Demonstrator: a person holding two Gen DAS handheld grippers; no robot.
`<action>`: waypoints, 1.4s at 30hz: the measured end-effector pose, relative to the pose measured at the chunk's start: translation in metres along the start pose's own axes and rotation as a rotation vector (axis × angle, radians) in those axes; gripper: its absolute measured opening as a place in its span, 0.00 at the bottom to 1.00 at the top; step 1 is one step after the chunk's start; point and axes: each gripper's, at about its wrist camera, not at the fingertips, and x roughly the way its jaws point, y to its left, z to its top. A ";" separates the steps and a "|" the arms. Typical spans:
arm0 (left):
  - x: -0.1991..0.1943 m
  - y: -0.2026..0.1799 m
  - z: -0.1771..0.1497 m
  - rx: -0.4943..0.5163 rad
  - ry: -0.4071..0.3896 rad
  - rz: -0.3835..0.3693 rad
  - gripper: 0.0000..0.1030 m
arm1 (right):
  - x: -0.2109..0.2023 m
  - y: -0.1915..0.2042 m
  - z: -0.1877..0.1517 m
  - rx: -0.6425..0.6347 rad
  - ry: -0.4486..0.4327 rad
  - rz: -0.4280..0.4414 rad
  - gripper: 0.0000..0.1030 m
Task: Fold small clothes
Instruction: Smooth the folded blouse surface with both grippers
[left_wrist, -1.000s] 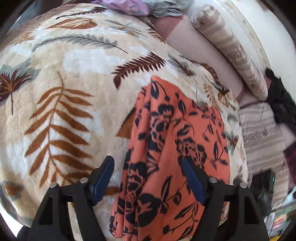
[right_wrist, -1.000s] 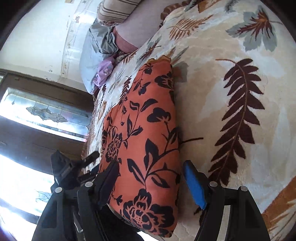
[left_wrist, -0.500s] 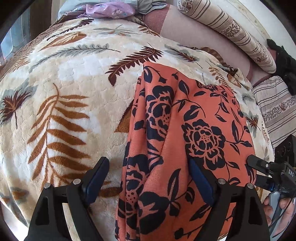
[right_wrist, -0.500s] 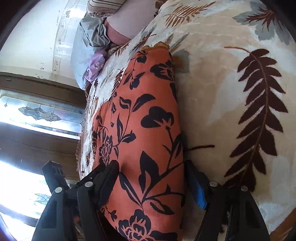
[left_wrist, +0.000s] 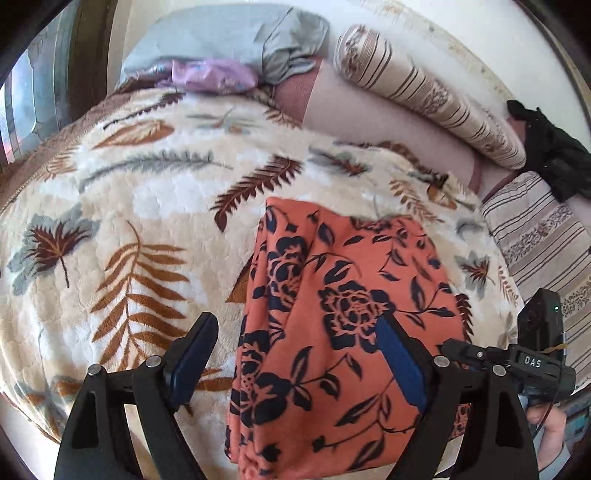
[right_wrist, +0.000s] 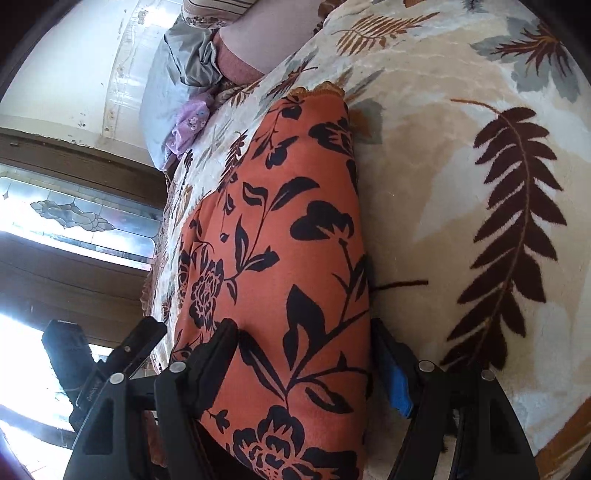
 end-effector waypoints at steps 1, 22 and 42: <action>-0.002 -0.005 -0.003 0.022 -0.006 0.009 0.86 | -0.003 -0.001 -0.003 0.006 -0.004 0.006 0.73; 0.065 -0.028 -0.022 0.153 0.110 0.153 0.88 | -0.002 0.015 -0.048 -0.181 0.018 -0.131 0.46; 0.063 -0.019 -0.034 0.168 0.009 0.108 0.93 | 0.029 -0.005 0.072 -0.014 -0.019 -0.039 0.39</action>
